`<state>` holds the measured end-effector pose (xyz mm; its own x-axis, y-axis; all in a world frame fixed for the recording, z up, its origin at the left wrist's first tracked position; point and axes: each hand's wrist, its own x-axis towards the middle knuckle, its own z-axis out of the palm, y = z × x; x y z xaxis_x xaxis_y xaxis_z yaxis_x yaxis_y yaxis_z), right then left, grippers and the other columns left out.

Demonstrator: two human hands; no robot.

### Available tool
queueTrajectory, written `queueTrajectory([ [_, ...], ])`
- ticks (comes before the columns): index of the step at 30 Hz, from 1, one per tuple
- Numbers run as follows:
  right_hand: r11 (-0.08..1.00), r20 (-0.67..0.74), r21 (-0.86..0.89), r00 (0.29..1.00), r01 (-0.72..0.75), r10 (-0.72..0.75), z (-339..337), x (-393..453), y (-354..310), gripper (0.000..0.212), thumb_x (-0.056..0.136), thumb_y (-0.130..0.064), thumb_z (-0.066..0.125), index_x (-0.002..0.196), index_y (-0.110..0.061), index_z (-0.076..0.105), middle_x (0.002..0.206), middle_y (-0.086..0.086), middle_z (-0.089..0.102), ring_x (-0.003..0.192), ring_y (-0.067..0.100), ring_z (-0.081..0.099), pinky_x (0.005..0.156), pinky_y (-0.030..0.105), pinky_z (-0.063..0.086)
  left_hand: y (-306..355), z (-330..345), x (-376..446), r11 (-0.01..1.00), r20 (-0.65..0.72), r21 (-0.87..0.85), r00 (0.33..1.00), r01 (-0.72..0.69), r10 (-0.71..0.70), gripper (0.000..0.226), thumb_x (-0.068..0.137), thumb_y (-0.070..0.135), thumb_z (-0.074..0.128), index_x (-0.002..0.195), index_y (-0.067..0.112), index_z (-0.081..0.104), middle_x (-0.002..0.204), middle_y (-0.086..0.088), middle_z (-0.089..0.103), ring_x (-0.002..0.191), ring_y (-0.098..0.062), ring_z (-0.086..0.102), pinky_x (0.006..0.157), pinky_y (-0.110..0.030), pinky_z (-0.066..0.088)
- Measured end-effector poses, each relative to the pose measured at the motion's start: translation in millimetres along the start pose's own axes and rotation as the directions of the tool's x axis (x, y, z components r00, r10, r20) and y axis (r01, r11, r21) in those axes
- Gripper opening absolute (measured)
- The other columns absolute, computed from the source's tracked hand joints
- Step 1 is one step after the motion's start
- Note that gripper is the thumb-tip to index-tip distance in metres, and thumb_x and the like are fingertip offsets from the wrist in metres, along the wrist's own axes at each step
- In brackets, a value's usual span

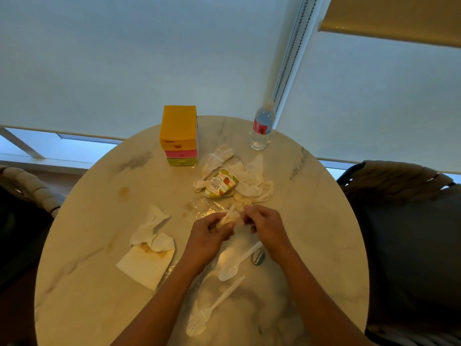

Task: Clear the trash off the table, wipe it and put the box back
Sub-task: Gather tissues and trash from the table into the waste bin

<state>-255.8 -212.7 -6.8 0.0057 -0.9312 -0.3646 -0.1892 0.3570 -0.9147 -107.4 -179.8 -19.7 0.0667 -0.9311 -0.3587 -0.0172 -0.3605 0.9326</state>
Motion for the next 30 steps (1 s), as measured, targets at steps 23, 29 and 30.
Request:
queueTrajectory([
  [23,0.982,-0.424,-0.050,0.886,0.184,-0.188,-71.3,34.6,-24.0,0.023,0.084,-0.016,0.070,0.106,-0.020,0.071,0.094,-0.015,0.063,0.084,0.003,0.058,0.073,0.011,0.048,2.9,8.8,-15.4,0.935,-0.075,0.353,0.996,-0.013,0.042,0.029,0.087,0.028,0.067,0.114,0.020,0.069,0.107,0.003,0.067,0.084,-0.007,0.057,0.076,-0.025,0.046],
  [29,0.970,-0.421,0.169,0.903,0.176,-0.091,-105.6,-27.0,-5.3,0.019,0.083,-0.008,0.070,0.101,-0.016,0.070,0.094,-0.004,0.068,0.083,0.010,0.064,0.067,0.017,0.055,-3.0,42.1,-53.9,0.937,-0.061,0.350,0.998,-0.007,0.031,0.025,0.088,0.026,0.064,0.111,0.021,0.071,0.103,0.001,0.070,0.087,-0.010,0.062,0.080,-0.030,0.050],
  [30,0.965,-0.415,0.200,0.907,0.172,-0.076,-111.1,-38.1,0.9,0.019,0.084,-0.006,0.070,0.101,-0.013,0.070,0.094,-0.003,0.067,0.083,0.011,0.065,0.066,0.017,0.056,-5.3,47.7,-61.6,0.934,-0.055,0.356,0.998,-0.017,0.039,0.024,0.088,0.026,0.064,0.110,0.022,0.072,0.103,0.002,0.070,0.087,-0.009,0.062,0.078,-0.028,0.050],
])
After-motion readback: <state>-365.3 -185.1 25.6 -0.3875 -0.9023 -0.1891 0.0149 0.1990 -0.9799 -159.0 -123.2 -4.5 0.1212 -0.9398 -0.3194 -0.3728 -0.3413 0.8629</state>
